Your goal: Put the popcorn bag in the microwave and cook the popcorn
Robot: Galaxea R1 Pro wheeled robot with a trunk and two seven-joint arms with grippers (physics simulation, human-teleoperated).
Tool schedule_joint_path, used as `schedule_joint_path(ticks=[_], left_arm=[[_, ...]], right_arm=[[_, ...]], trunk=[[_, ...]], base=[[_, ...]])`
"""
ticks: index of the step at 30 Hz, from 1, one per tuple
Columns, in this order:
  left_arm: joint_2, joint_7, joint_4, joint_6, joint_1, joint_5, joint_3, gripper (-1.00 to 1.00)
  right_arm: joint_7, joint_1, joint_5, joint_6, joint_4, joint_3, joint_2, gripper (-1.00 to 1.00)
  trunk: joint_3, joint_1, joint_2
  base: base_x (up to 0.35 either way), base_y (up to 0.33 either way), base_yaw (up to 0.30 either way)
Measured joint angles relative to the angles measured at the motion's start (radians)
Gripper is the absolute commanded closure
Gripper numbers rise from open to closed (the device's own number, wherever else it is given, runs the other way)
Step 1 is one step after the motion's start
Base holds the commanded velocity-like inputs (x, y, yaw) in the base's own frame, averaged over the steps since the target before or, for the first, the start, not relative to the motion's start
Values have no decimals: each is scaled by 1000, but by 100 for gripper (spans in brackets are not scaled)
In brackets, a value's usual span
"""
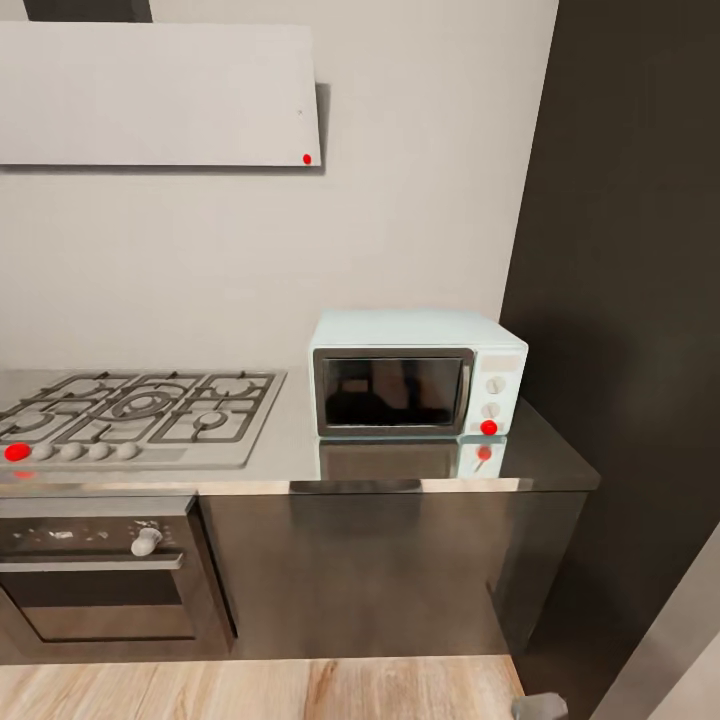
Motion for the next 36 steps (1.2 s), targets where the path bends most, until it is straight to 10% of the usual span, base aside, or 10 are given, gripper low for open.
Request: schedule_joint_path(ticks=[6,15,22,36], left_arm=[[0,0,0,0,0,0,0,-100],[0,0,0,0,0,0,0,-100],[0,0,0,0,0,0,0,-100],[0,0,0,0,0,-1,0,-100]], right_arm=[[-2,-41,11,322,-490,-7,0,-100],[-4,-483,14,620,-555,-44,5,-100],[-21,-675,13,620,-556,-46,7,-100],[-57,-697,-2,409,-463,-40,55,-100]], trunk=[[0,0,0],[0,0,0],[0,0,0],[0,0,0]], base=[[0,0,0],[0,0,0],[0,0,0],[0,0,0]])
